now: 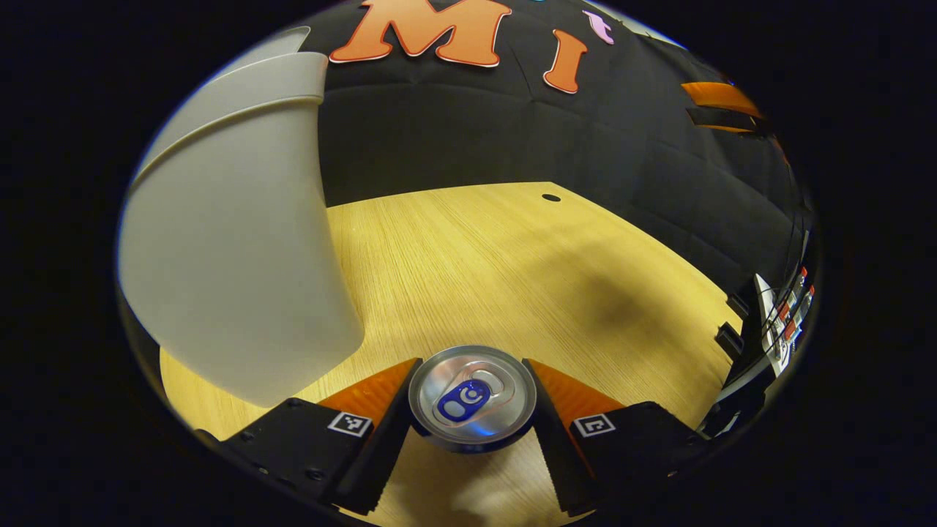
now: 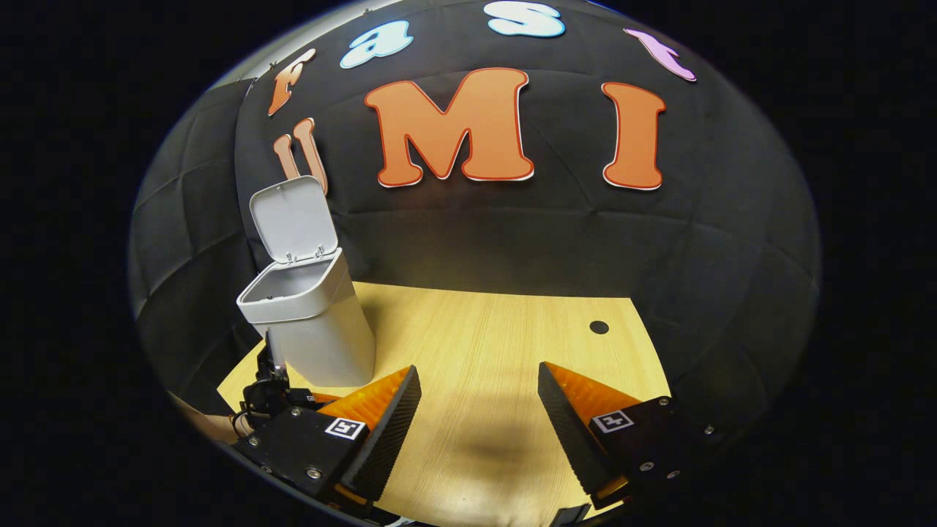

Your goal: Press the lid of the desktop garbage bin to open it, pick up the crumpled paper on the desktop and throw it into the bin, then pick up the pop can on the desktop and drop it into the bin, and finally close the garbage bin lid.

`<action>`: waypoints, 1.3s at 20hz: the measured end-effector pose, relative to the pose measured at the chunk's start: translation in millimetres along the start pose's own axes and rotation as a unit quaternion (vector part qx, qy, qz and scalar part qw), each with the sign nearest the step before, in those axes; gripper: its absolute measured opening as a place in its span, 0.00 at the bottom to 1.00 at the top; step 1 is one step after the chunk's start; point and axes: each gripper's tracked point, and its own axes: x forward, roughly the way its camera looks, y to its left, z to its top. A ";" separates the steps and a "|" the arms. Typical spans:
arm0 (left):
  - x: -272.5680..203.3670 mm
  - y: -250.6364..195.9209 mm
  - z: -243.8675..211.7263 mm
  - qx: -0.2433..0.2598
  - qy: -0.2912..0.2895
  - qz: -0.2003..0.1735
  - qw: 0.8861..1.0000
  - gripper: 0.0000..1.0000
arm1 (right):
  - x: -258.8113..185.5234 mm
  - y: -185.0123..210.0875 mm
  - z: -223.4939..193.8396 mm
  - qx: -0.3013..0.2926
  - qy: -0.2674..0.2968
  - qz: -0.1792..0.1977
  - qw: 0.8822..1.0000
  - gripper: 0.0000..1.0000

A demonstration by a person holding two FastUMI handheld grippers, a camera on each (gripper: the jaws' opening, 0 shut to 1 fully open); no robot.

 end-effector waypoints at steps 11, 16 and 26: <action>-95.6 -15.3 108.5 0.031 -0.049 -0.003 0.998 0.84 | -2.3 3.8 21.0 0.018 -0.026 0.017 0.999 0.97; -148.2 -18.8 153.0 0.053 -0.064 0.012 0.996 0.84 | -2.2 4.7 29.7 0.020 -0.039 0.023 0.999 0.97; -226.5 58.2 237.9 0.022 -0.119 0.061 0.991 0.84 | -1.1 3.1 28.7 0.023 -0.038 0.023 0.999 0.97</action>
